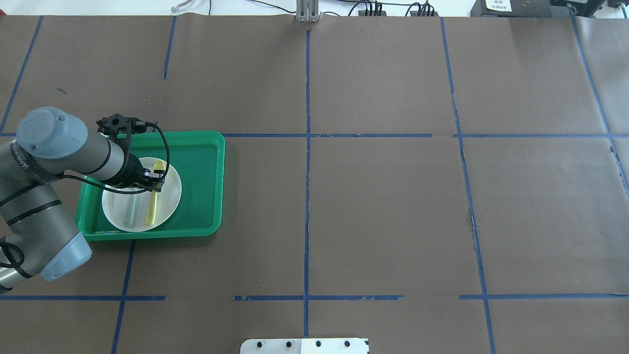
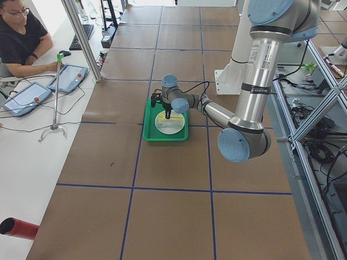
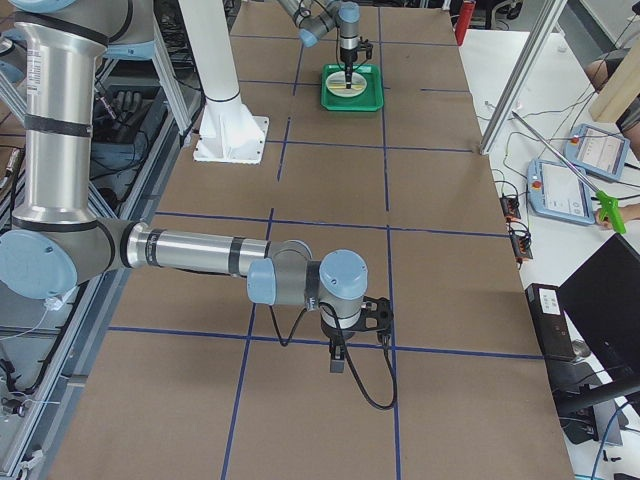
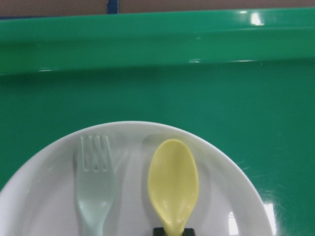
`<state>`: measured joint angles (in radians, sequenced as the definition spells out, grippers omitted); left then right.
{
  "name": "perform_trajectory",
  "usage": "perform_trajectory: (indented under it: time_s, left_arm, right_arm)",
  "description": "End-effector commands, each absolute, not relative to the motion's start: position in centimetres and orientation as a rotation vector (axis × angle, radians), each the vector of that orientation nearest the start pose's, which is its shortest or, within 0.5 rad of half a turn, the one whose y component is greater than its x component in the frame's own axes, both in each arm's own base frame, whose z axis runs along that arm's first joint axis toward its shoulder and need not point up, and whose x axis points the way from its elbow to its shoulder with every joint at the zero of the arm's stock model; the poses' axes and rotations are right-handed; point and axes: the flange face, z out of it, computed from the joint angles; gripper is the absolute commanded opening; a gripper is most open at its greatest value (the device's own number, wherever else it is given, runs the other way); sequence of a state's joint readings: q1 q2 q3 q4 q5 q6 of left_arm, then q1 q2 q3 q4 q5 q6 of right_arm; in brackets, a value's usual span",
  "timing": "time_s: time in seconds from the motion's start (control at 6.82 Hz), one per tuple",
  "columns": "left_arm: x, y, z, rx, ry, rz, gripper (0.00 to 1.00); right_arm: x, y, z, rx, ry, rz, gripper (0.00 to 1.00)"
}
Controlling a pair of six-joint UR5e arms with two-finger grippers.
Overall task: Place spoon
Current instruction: 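Lower the left gripper and grasp the yellow spoon's handle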
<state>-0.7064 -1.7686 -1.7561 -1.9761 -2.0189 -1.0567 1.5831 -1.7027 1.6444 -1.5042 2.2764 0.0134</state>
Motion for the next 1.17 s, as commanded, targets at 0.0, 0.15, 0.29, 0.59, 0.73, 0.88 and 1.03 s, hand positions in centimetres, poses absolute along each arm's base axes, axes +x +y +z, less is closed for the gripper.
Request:
perform_trajectory:
  time_s: [0.0,0.15,0.29,0.59,0.73,0.88,1.03]
  left_arm:
    - [35.6,-43.7,39.9,0.096,0.865,-0.023,0.00]
    - [34.9,-43.7,38.2,0.095,0.849,-0.018,0.00]
    - [35.3,-43.9,37.3,0.104,0.851,0.000,0.00]
    - [37.8,-45.3,35.5,0.071,0.880,-0.019,0.00]
    - [39.7,-46.6,34.6,0.057,0.886,-0.042,0.00]
    - [41.7,-47.9,33.8,0.050,0.885,-0.045,0.00]
    - [43.5,-47.8,33.7,0.029,0.886,-0.050,0.00]
  right_arm:
    - [7.4,-43.5,68.2,0.007,-0.706,0.022,1.00]
    - [7.4,-43.5,68.2,0.007,-0.706,0.022,1.00]
    - [7.4,-43.5,68.2,0.007,-0.706,0.022,1.00]
    - [7.4,-43.5,68.2,0.007,-0.706,0.022,1.00]
    - [7.4,-43.5,68.2,0.007,-0.706,0.022,1.00]
    - [7.4,-43.5,68.2,0.007,-0.706,0.022,1.00]
    - [7.4,-43.5,68.2,0.007,-0.706,0.022,1.00]
